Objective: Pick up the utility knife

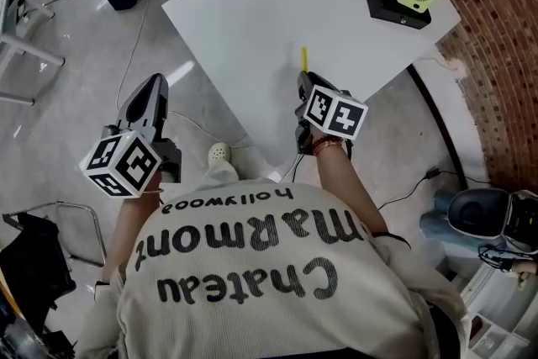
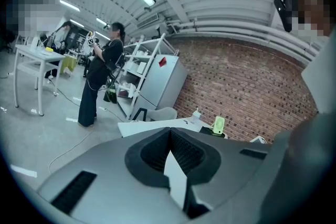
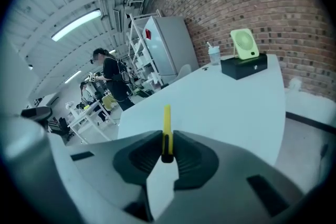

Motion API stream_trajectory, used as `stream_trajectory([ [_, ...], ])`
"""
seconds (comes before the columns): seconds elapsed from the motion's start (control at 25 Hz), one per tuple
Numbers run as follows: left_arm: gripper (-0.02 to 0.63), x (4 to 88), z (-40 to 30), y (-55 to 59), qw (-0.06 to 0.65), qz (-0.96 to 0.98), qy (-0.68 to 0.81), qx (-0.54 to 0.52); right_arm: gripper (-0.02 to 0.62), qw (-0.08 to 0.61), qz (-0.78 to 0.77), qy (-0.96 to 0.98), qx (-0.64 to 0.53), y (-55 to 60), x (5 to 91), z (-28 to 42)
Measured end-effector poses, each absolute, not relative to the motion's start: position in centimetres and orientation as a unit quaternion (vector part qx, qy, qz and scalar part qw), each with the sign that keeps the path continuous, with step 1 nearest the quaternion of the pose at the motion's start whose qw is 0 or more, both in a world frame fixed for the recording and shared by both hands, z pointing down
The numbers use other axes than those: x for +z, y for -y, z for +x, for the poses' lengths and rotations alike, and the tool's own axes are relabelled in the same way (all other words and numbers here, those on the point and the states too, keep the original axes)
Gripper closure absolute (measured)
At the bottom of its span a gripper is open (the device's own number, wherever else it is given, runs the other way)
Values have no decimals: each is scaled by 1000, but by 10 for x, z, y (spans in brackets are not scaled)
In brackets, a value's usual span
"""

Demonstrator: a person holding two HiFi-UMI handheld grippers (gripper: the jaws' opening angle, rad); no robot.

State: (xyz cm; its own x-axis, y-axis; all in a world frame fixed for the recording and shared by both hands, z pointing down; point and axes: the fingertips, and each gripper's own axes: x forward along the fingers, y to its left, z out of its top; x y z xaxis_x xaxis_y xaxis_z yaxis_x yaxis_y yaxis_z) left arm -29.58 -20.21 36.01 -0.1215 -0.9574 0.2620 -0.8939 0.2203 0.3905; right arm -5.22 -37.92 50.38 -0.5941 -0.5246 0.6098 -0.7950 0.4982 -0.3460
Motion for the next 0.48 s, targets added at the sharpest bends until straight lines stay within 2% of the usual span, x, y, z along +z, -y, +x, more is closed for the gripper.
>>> stream_trajectory([
  [0.48, 604, 337, -258, 199, 207, 641, 732, -97, 529, 125, 385, 875, 268, 372, 417, -33],
])
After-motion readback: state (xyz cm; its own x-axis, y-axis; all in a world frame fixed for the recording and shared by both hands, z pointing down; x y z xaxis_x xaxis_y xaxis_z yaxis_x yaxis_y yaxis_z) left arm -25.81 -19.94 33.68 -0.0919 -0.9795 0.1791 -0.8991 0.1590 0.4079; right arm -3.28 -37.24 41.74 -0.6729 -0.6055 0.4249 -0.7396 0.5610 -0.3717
